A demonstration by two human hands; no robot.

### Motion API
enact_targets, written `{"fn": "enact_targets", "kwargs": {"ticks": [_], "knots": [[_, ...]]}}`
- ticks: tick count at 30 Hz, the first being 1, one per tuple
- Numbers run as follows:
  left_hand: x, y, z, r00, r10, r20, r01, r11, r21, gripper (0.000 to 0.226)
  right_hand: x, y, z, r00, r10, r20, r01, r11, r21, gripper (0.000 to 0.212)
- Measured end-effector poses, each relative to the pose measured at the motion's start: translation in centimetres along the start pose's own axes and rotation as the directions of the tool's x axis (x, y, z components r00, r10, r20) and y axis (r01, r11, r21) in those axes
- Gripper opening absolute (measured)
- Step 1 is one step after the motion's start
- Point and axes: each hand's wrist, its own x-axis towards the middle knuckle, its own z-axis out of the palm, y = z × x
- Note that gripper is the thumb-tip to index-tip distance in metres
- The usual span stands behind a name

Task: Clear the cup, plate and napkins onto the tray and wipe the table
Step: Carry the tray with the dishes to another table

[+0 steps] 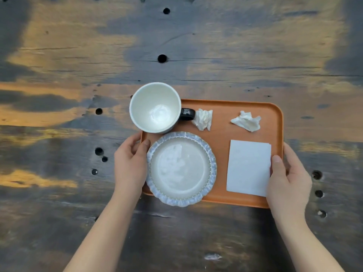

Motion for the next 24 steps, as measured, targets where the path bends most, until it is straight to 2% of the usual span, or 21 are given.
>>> {"fn": "enact_targets", "kwargs": {"ticks": [3, 12, 24], "knots": [[0.7, 0.4, 0.9, 0.997, 0.056, -0.061, -0.052, 0.997, 0.059, 0.032, 1.1, -0.6, 0.5, 0.999, -0.048, -0.022, 0.048, 0.999, -0.026, 0.039], [0.4, 0.8, 2.2, 0.973, 0.145, -0.179, -0.125, 0.985, 0.118, 0.029, 2.9, 0.2, 1.3, 0.994, -0.093, -0.053, 0.081, 0.977, -0.195, 0.038], [0.9, -0.1, 2.5, 0.969, 0.123, -0.216, -0.115, 0.992, 0.047, 0.023, 3.0, 0.8, 1.7, 0.990, -0.118, -0.082, 0.092, 0.959, -0.269, 0.037]]}}
